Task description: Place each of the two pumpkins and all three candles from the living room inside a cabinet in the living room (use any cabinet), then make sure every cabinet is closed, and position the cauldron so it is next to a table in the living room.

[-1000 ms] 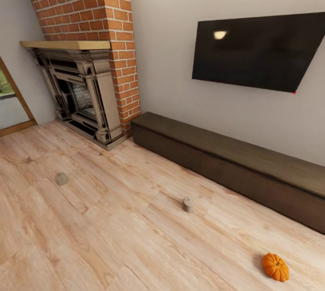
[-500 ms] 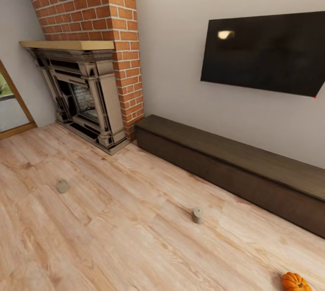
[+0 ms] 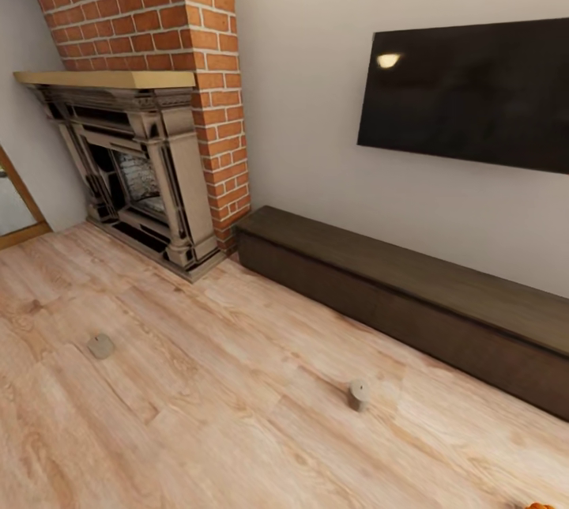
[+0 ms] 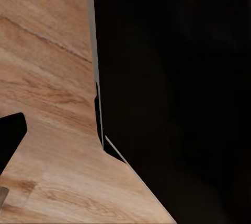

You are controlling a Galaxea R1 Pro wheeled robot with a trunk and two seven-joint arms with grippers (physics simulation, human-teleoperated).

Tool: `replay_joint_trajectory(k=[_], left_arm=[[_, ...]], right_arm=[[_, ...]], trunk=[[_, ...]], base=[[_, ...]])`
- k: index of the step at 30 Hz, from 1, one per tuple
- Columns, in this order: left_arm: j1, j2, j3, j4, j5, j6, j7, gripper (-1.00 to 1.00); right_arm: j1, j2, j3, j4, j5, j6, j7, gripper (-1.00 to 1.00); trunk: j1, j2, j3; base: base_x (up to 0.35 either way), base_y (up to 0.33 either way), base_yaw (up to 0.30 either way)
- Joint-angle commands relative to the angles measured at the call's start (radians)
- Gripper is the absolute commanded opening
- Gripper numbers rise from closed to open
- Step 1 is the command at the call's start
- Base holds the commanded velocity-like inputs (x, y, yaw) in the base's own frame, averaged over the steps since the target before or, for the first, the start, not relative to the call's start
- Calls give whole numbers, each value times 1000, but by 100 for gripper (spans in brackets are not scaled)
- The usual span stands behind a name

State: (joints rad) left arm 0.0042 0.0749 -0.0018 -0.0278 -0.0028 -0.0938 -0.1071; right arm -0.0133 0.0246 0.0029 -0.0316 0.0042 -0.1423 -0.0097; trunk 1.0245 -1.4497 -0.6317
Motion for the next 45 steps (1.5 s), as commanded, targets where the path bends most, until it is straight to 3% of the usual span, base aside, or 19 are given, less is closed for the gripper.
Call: replay_joint_trajectory(k=[1, 19, 45], left_arm=[[0, 0, 0, -1, 0, -1, -3, 100], [0, 0, -1, -1, -1, -1, -3, 100], [0, -1, -2, -1, -2, -3, -2, 100]], right_arm=[[0, 0, 0, 1, 0, -3, -1, 100], [0, 1, 0, 1, -1, -5, -1, 100], [0, 1, 5, 1, 10, -59, 8, 100]], trunk=[[0, 0, -1], [0, 0, 15], [0, 0, 15]], base=[[267, 194, -3], [266, 195, 0], [266, 195, 0]])
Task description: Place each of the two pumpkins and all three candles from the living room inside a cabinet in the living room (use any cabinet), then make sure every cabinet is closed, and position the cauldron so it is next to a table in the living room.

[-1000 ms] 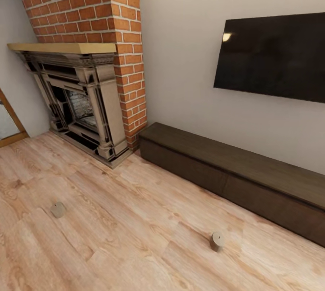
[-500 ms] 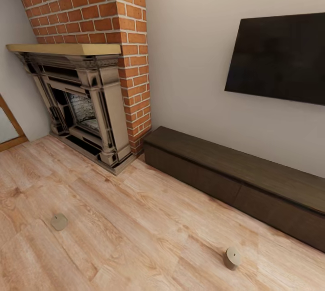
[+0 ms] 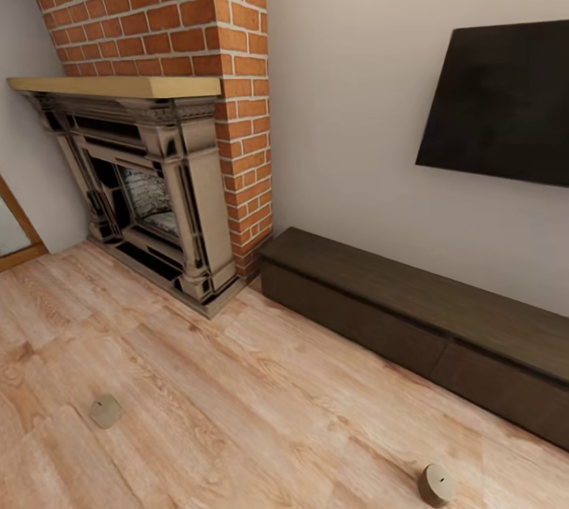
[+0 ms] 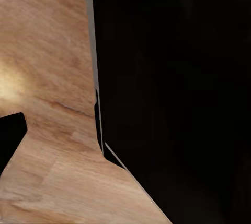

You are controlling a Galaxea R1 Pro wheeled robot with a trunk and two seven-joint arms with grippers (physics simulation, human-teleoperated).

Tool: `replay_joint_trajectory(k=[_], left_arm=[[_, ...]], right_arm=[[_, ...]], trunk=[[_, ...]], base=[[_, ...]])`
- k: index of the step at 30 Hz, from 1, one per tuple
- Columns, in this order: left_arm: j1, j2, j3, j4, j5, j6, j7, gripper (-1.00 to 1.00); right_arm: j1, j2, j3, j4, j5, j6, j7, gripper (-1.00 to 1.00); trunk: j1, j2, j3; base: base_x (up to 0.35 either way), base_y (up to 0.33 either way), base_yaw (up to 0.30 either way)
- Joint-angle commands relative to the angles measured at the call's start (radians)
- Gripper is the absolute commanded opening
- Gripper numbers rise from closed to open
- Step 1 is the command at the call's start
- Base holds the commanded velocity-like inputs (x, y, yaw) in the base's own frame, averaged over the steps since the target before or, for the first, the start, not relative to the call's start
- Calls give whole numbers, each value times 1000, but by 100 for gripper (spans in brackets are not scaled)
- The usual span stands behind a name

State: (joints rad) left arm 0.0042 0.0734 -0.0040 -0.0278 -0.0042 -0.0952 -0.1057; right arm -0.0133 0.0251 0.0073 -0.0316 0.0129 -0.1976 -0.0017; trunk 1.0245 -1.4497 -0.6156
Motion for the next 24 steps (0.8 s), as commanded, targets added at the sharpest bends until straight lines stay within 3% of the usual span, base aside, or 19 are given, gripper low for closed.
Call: replay_joint_trajectory(k=[1, 10, 24], left_arm=[[0, 0, 0, -1, 0, -1, -3, 100], [0, 0, 0, -1, -1, -1, -3, 100], [0, 0, -3, -1, -2, -36, -2, 100]], right_arm=[[0, 0, 0, 1, 0, -2, -1, 100], [0, 1, -1, 2, -2, 3, -7, 100], [0, 1, -1, 2, -2, 4, -8, 100]], trunk=[[0, 0, -1], [0, 0, -1], [0, 0, -1]], base=[[268, 195, 0], [270, 195, -21], [288, 186, -274]])
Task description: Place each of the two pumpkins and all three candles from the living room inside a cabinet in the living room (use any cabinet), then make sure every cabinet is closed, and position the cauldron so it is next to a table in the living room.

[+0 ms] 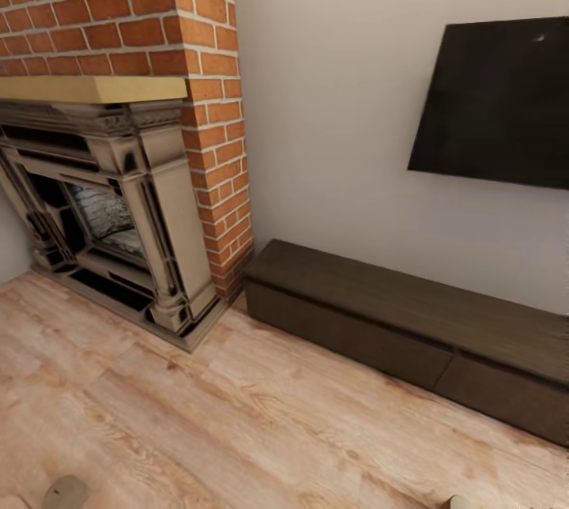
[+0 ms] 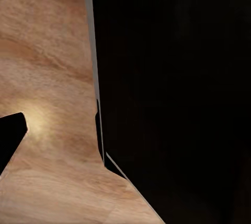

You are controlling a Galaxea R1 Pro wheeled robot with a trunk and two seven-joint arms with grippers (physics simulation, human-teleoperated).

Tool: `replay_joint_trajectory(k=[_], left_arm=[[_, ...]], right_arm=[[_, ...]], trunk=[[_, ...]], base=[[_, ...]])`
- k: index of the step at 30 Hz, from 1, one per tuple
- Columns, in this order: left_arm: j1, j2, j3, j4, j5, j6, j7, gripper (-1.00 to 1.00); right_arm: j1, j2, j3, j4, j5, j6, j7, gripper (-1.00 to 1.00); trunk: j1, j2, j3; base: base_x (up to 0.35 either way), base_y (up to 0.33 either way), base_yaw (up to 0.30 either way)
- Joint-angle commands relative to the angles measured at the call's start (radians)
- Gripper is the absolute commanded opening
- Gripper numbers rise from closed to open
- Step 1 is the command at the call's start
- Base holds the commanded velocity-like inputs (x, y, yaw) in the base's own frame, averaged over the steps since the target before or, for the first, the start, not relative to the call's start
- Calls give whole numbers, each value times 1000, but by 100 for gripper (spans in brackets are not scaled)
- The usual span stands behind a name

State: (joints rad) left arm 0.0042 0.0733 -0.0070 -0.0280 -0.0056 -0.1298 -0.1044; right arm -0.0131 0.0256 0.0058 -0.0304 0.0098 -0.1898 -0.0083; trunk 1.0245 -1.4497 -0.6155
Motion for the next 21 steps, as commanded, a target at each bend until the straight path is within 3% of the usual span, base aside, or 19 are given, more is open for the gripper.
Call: replay_joint_trajectory(k=[1, 21], left_arm=[[0, 0, 0, -1, -1, -2, -3, 100], [0, 1, -1, -1, -1, -5, -3, 100]], right_arm=[[-1, 0, 0, 1, 1, -4, -1, 100], [-1, 0, 0, 1, -2, -3, -1, 100]], trunk=[[1, 0, -1], [1, 0, -1]], base=[[300, 173, -295], [276, 180, -295]])
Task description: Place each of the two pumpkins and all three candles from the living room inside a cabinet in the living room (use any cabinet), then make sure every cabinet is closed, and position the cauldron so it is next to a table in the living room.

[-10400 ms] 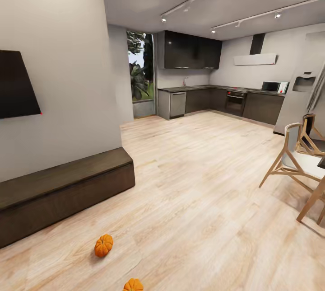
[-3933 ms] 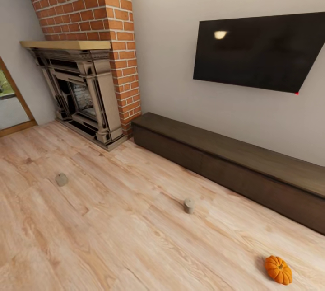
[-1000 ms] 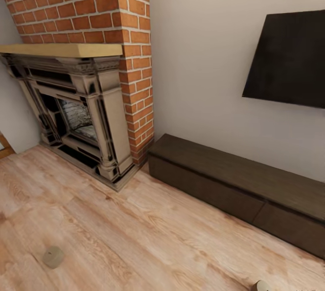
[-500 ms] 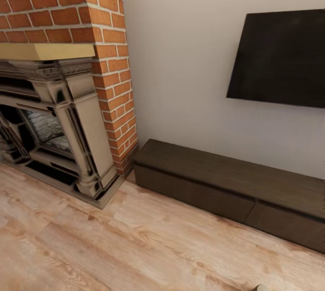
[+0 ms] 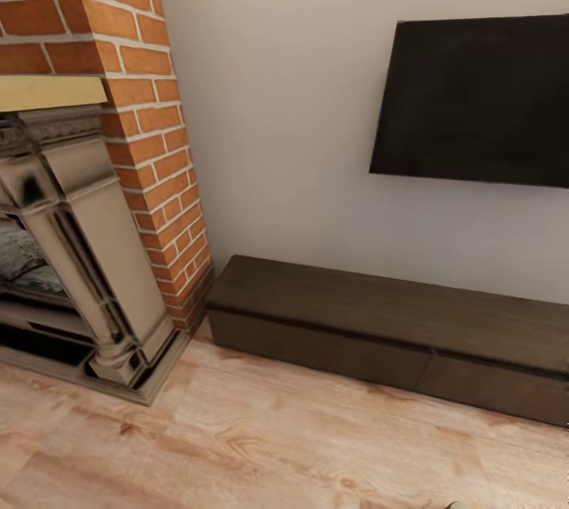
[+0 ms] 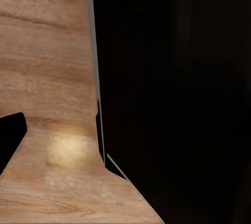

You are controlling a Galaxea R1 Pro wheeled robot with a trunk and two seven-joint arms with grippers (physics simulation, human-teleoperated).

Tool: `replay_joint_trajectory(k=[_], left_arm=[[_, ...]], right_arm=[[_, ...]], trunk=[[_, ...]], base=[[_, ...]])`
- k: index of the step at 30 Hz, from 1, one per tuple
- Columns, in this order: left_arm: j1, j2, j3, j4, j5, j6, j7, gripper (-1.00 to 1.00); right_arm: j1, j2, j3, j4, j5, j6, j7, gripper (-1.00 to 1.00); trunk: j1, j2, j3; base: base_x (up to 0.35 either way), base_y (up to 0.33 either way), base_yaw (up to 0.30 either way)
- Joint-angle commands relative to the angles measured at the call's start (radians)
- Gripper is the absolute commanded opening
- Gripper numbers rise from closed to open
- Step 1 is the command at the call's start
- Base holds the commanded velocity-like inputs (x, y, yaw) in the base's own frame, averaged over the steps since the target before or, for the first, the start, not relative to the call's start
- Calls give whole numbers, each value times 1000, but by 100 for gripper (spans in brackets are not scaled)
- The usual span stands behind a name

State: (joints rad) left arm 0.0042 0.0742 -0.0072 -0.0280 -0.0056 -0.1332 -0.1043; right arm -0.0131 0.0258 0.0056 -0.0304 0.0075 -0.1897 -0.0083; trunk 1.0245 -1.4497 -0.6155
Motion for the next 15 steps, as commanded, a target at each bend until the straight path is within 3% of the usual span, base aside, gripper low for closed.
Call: replay_joint_trajectory(k=[1, 15], left_arm=[[0, 0, 0, -1, -1, -2, -3, 100], [0, -1, -1, -1, -1, -2, -3, 100]], right_arm=[[-1, 0, 0, 1, 0, -4, -1, 100], [-1, 0, 0, 1, -1, -4, -1, 100]], trunk=[[0, 0, -1], [0, 0, -1]], base=[[271, 183, -295], [271, 176, -295]])
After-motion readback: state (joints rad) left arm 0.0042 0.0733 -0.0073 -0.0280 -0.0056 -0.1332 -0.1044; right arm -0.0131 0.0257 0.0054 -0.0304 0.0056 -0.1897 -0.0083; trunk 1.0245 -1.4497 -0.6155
